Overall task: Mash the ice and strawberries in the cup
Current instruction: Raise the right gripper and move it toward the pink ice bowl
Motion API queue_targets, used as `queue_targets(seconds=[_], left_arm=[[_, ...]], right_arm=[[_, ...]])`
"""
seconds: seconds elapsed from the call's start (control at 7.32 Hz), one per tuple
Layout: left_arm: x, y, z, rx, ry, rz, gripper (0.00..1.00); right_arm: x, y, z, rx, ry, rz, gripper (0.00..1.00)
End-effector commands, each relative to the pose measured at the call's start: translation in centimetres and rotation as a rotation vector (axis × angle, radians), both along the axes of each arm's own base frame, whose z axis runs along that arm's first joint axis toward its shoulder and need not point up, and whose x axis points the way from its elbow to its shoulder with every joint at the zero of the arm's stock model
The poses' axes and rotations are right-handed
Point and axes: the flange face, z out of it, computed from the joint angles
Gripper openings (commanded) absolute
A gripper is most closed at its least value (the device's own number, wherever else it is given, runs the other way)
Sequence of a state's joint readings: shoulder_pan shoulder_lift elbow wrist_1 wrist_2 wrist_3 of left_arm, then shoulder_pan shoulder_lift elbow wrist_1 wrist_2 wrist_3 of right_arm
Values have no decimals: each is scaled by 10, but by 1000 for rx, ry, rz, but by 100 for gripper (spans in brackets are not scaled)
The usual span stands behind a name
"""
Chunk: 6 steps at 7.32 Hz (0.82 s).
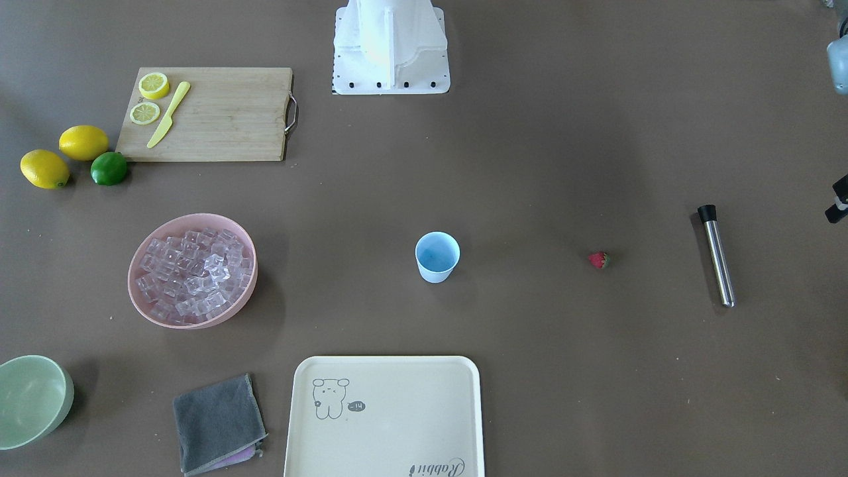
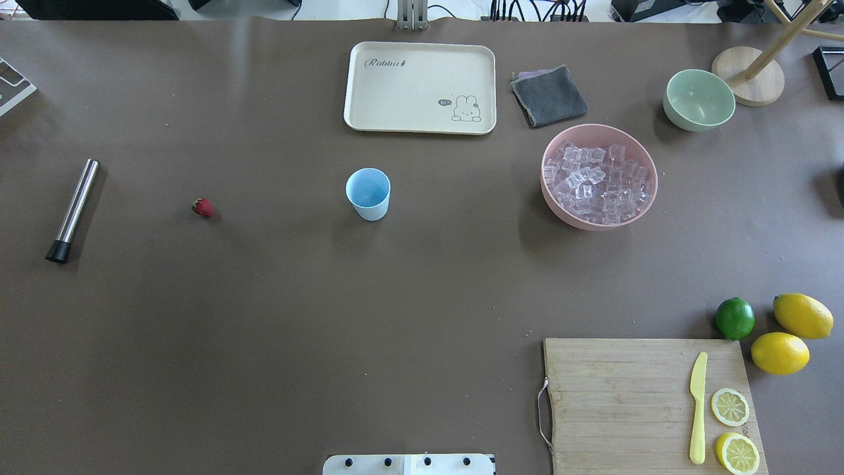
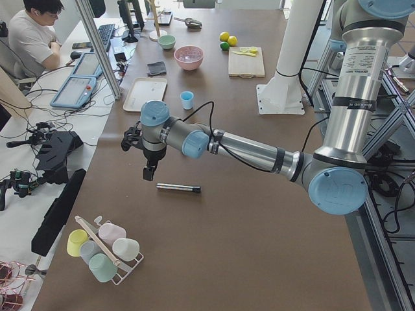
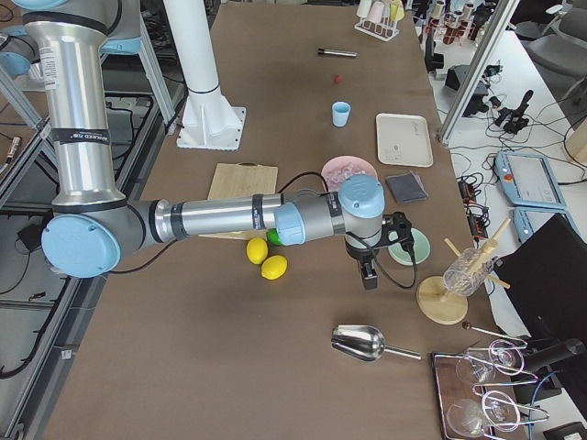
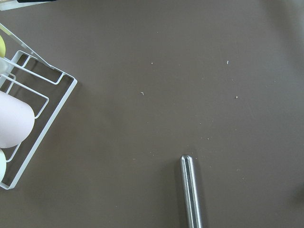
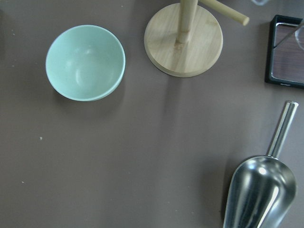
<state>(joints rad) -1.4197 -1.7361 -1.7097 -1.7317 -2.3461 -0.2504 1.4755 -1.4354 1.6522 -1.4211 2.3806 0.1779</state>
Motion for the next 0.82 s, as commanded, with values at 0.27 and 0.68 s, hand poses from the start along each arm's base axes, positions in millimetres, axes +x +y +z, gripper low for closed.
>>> queue_targets(seconds=[0.27, 0.68], left_arm=[[11, -17, -43, 57, 3, 0, 98], [12, -15, -51, 76, 4, 3, 98]], right_arm=[[-160, -22, -133, -47, -115, 2, 97], [-235, -7, -176, -61, -165, -1, 98]])
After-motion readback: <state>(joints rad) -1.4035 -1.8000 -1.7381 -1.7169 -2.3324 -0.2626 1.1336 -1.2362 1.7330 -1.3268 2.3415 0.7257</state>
